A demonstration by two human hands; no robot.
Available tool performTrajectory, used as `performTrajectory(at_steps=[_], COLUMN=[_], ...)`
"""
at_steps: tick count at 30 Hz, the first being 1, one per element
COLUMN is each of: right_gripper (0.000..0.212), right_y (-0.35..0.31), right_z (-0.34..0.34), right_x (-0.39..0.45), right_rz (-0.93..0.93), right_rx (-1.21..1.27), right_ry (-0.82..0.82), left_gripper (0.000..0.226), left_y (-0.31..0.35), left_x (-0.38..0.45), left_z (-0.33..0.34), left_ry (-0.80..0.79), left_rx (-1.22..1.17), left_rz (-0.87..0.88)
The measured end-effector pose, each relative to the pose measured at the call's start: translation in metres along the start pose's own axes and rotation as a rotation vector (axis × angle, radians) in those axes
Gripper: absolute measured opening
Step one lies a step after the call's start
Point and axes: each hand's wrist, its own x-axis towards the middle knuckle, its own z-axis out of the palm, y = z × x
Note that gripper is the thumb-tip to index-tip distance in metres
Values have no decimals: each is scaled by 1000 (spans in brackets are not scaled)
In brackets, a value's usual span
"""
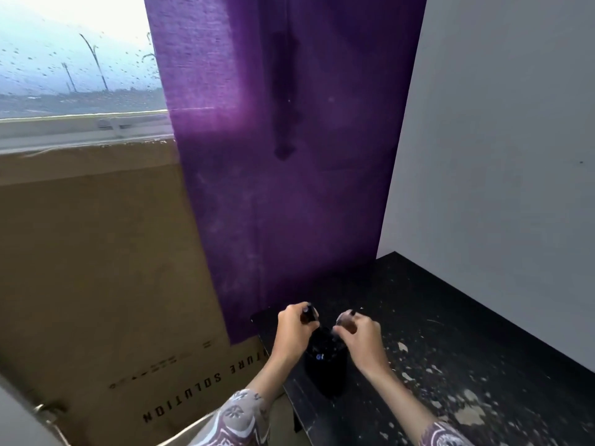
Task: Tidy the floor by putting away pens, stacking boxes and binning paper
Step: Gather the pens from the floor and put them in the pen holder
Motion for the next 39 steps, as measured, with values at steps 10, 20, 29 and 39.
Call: performTrajectory(at_steps=[10,20,29,39], right_gripper=[42,47,44,56], right_y=[7,-20,-76,-155], right_z=[6,-5,17,95], right_x=[2,-33,-103,-243], right_rz=[6,-26,-101,-170], right_rx=[-139,-179,-131,-58], right_ry=[-248,-207,-228,-382], left_gripper=[47,54,54,68], left_y=[-24,-15,-17,-63], left_x=[5,-33,-120,-283], left_z=[0,-35,-104,-233], left_ry=[-150,-157,-92,-2], left_rx=[111,174,184,286], left_rz=[-86,-67,-89,-242])
